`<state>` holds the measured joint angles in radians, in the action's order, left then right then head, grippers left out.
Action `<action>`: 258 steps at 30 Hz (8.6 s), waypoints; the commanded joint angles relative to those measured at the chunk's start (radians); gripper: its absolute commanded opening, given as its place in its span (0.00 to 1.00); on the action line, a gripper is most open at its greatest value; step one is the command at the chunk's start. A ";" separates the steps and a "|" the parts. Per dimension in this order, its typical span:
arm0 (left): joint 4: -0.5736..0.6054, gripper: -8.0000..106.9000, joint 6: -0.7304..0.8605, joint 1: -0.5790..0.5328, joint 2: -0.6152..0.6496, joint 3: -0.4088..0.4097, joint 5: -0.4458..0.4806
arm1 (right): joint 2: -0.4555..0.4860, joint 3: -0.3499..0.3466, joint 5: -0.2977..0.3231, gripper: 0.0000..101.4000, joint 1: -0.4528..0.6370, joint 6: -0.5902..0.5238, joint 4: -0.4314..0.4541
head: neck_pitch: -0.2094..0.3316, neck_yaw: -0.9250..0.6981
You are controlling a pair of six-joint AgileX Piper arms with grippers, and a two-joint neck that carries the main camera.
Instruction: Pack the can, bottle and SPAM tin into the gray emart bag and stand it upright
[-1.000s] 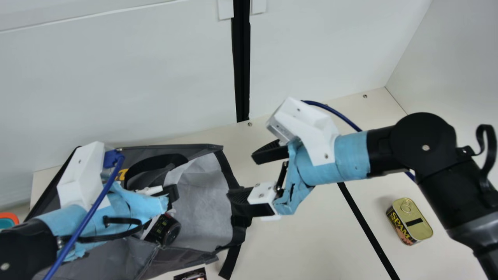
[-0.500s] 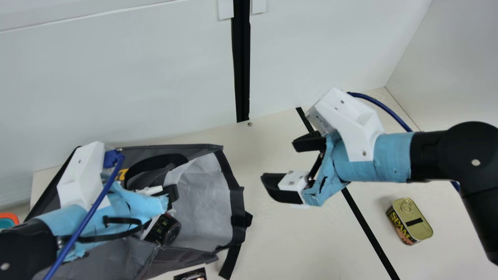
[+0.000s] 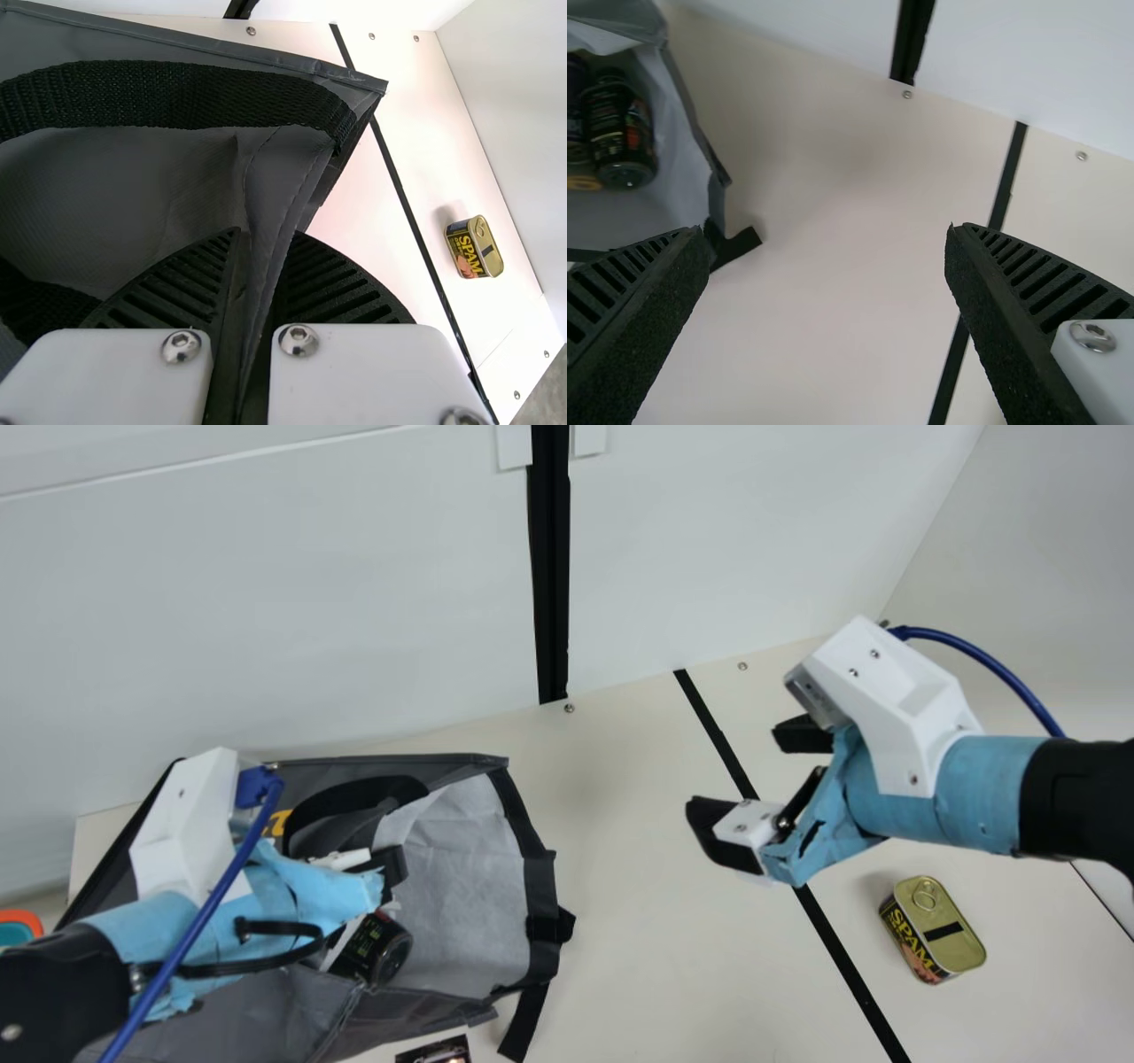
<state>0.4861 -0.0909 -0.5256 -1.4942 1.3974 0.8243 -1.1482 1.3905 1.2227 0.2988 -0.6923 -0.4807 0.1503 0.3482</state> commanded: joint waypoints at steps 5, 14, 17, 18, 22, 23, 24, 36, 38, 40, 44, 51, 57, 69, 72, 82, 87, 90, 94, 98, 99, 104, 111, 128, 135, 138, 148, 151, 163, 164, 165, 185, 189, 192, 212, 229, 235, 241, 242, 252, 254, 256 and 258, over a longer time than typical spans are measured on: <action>0.000 0.00 0.000 0.000 0.000 0.000 0.000 | 0.021 0.006 -0.003 0.94 0.032 0.032 0.057 | 0.024 0.001; 0.000 0.00 0.000 0.000 0.000 0.000 0.000 | 0.052 0.008 -0.003 0.94 0.084 0.071 0.114 | 0.024 0.001; 0.000 0.00 0.000 0.000 0.000 0.000 0.000 | 0.065 0.009 -0.003 0.94 0.096 0.091 0.138 | 0.024 0.001; 0.000 0.00 0.000 0.000 0.000 0.000 0.000 | 0.070 0.010 -0.003 0.94 0.098 0.100 0.147 | 0.024 0.001; 0.000 0.00 0.000 0.000 0.000 0.000 0.000 | 0.094 0.012 -0.003 0.94 0.104 0.145 0.191 | 0.024 0.001; 0.000 0.00 0.000 0.000 0.000 0.000 0.000 | 0.101 0.013 -0.003 0.94 0.104 0.161 0.204 | 0.024 0.001; 0.000 0.00 0.000 0.000 0.000 0.000 0.000 | 0.108 0.014 -0.003 0.94 0.102 0.178 0.217 | 0.024 0.001; 0.000 0.00 0.000 0.000 0.000 0.000 0.000 | 0.209 -0.020 -0.003 0.94 0.033 0.400 0.414 | 0.024 0.001; 0.000 0.00 0.000 0.000 0.000 0.000 0.000 | 0.226 -0.032 -0.003 0.94 0.025 0.429 0.440 | 0.024 0.001; 0.000 0.00 0.000 0.000 0.000 0.000 0.000 | 0.243 -0.044 -0.003 0.94 0.019 0.454 0.464 | 0.024 0.001; 0.000 0.00 0.000 0.000 0.000 0.000 0.000 | 0.272 -0.062 -0.003 0.94 0.025 0.484 0.496 | 0.024 0.001; 0.000 0.00 0.000 0.000 0.000 0.000 0.000 | 0.314 -0.080 -0.003 0.94 0.060 0.502 0.518 | 0.024 0.001; 0.000 0.00 0.000 0.000 0.000 0.000 0.000 | 0.343 -0.093 -0.003 0.94 0.092 0.505 0.522 | 0.024 0.001; 0.000 0.00 0.000 0.000 0.000 0.000 0.000 | 0.387 -0.118 -0.003 0.94 0.144 0.519 0.514 | 0.024 0.001; 0.000 0.00 0.000 0.000 0.000 0.000 0.000 | 0.396 -0.126 -0.003 0.94 0.149 0.531 0.516 | 0.024 0.001; 0.000 0.00 0.000 0.000 0.000 0.000 0.000 | 0.418 -0.148 -0.003 0.94 0.176 0.549 0.512 | 0.024 0.001; 0.000 0.00 0.000 0.000 0.000 0.000 0.000 | 0.421 -0.155 -0.003 0.94 0.185 0.553 0.514 | 0.024 0.001; 0.000 0.00 0.000 0.000 0.000 0.000 0.000 | 0.420 -0.161 -0.003 0.94 0.190 0.549 0.516 | 0.024 0.001; 0.000 0.00 0.000 0.000 0.000 0.000 0.000 | 0.413 -0.171 -0.003 0.94 0.203 0.529 0.520 | 0.024 0.001; 0.000 0.00 0.000 0.000 0.000 0.000 0.000 | 0.402 -0.178 -0.003 0.94 0.218 0.503 0.519 | 0.024 0.001; 0.000 0.00 0.000 0.000 0.000 0.000 0.000 | 0.399 -0.181 -0.003 0.94 0.222 0.497 0.518 | 0.024 0.001; 0.000 0.00 0.000 0.000 0.000 0.000 0.000 | 0.380 -0.194 -0.003 0.94 0.231 0.482 0.501 | 0.024 0.001; 0.000 0.00 0.000 0.000 0.000 0.000 0.000 | 0.361 -0.230 -0.003 0.94 0.191 0.533 0.486 | 0.024 0.001; 0.000 0.00 0.000 0.000 0.000 0.000 0.000 | 0.304 -0.293 -0.003 0.94 0.148 0.546 0.452 | 0.024 0.001; 0.000 0.00 0.000 0.000 0.000 0.000 0.000 | 0.274 -0.317 -0.003 0.94 0.185 0.484 0.425 | 0.024 0.001; 0.000 0.00 0.000 0.000 0.000 0.000 0.000 | 0.260 -0.323 -0.003 0.94 0.204 0.453 0.414 | 0.024 0.001; 0.000 0.00 0.000 0.000 0.000 0.000 0.000 | 0.209 -0.340 -0.003 0.94 0.296 0.317 0.363 | 0.024 0.001; 0.000 0.00 0.000 0.000 0.000 0.000 0.000 | 0.194 -0.347 -0.003 0.94 0.330 0.270 0.346 | 0.024 0.001; 0.000 0.00 0.000 0.000 0.000 0.000 0.000 | 0.127 -0.367 -0.003 0.94 0.491 0.071 0.268 | 0.024 0.001; 0.000 0.00 0.000 0.000 0.000 0.000 0.000 | 0.121 -0.368 -0.003 0.94 0.503 0.056 0.262 | 0.024 0.001; 0.000 0.00 0.000 0.000 0.000 0.000 0.000 | 0.114 -0.369 -0.003 0.94 0.517 0.039 0.255 | 0.024 0.001; 0.000 0.00 0.000 0.000 0.000 0.000 0.000 | -0.012 -0.372 -0.003 0.94 0.699 -0.230 0.181 | 0.024 0.001; 0.000 0.00 0.000 0.000 0.000 0.000 0.000 | -0.034 -0.369 -0.003 0.94 0.717 -0.270 0.177 | 0.024 0.001; 0.000 0.00 0.000 0.000 0.000 0.000 0.000 | -0.052 -0.367 -0.003 0.94 0.728 -0.297 0.175 | 0.024 0.001; 0.000 0.00 0.000 0.000 0.000 0.000 0.000 | -0.167 -0.351 -0.003 0.94 0.793 -0.438 0.164 | 0.024 0.001; 0.000 0.00 0.000 0.000 0.000 0.000 0.000 | -0.275 -0.325 -0.003 0.94 0.810 -0.513 0.169 | 0.024 0.001; 0.000 0.00 0.000 0.000 0.000 0.000 0.000 | -0.309 -0.313 -0.003 0.94 0.807 -0.530 0.179 | 0.024 0.001; 0.000 0.00 0.000 0.000 0.000 0.000 0.000 | -0.335 -0.301 -0.003 0.94 0.792 -0.532 0.191 | 0.024 0.001; 0.000 0.00 0.000 0.000 0.000 0.000 0.000 | -0.338 -0.300 -0.003 0.94 0.790 -0.532 0.193 | 0.024 0.001; 0.000 0.00 0.000 0.000 0.000 0.000 0.000 | -0.370 -0.291 -0.003 0.94 0.752 -0.513 0.210 | 0.024 0.001; 0.000 0.00 0.000 0.000 0.000 0.000 0.000 | -0.376 -0.289 -0.003 0.94 0.744 -0.506 0.213 | 0.024 0.001; 0.000 0.00 0.000 0.000 0.000 0.000 0.000 | -0.383 -0.285 -0.003 0.94 0.736 -0.499 0.215 | 0.024 0.001; 0.000 0.00 0.000 0.000 0.000 0.000 0.000 | -0.390 -0.281 -0.003 0.94 0.728 -0.492 0.216 | 0.024 0.001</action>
<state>0.4861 -0.0909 -0.5256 -1.4942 1.3974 0.8243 -1.5367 1.1090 1.2197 1.0287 -1.1859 -0.2655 0.1519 0.3467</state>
